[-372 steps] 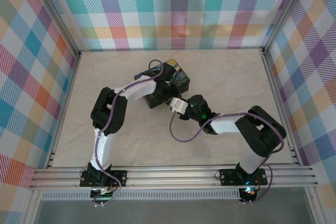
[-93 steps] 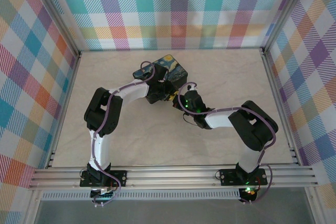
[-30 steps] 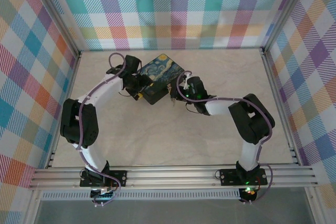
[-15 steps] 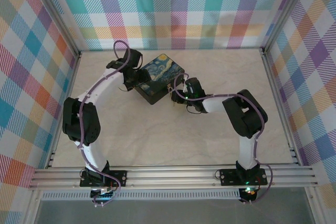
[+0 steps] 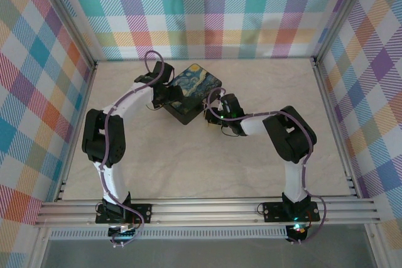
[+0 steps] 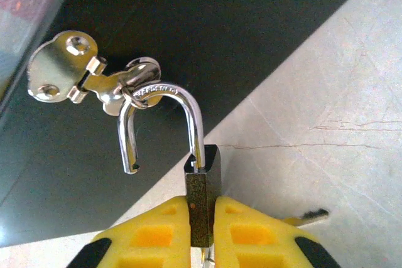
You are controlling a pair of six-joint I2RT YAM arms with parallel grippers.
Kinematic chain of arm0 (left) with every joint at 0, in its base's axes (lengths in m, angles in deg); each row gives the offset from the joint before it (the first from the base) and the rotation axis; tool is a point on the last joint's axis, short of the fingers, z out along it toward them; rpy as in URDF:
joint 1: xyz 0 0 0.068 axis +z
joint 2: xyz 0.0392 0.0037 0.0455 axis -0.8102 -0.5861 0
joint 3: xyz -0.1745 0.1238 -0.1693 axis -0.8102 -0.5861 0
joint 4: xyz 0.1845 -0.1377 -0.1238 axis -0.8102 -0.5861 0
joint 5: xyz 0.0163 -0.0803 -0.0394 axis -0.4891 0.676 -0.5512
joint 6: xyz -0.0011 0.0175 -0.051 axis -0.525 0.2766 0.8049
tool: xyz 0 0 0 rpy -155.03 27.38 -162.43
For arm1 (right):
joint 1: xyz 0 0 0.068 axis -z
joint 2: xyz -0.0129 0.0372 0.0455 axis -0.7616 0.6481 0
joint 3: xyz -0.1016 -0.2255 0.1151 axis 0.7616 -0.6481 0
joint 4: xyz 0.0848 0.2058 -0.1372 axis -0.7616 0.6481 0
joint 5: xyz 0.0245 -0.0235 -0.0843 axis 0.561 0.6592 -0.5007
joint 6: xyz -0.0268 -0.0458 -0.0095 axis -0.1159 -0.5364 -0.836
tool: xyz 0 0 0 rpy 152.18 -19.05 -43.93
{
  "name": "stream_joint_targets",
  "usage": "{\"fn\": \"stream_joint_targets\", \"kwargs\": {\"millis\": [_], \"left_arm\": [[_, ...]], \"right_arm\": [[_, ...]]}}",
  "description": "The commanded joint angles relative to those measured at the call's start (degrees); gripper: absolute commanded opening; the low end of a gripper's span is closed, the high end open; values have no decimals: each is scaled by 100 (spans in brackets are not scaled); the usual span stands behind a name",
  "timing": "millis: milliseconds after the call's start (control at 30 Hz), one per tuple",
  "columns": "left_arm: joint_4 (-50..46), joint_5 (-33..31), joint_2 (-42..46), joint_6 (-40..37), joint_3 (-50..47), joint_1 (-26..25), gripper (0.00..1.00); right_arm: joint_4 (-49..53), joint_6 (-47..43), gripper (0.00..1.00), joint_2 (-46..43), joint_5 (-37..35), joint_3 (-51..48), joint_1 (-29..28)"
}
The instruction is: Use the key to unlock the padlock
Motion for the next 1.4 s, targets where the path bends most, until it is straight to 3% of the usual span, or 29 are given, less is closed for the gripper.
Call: {"fn": "stream_joint_targets", "kwargs": {"millis": [0, 233, 800, 1100, 1267, 1367], "left_arm": [[116, -249, -66, -169, -264, 42, 79], [158, -482, 20, -257, -742, 62, 78], [302, -333, 210, 59, -1317, 103, 75], [364, -261, 266, 196, -1517, 103, 75], [364, -193, 233, 261, -1525, 96, 75], [395, -79, 197, 304, -1548, 103, 75]], "right_arm": [[-72, 309, 7, 136, 3, 133, 90], [-119, 527, 2, -125, 139, 181, 262], [-410, 1257, 0, 60, 19, 543, 417], [-671, 1804, 0, 278, -690, 767, 417], [-542, 1754, 0, 497, -633, 1197, 369], [-912, 1709, 0, 553, -1026, 1180, 278]]}}
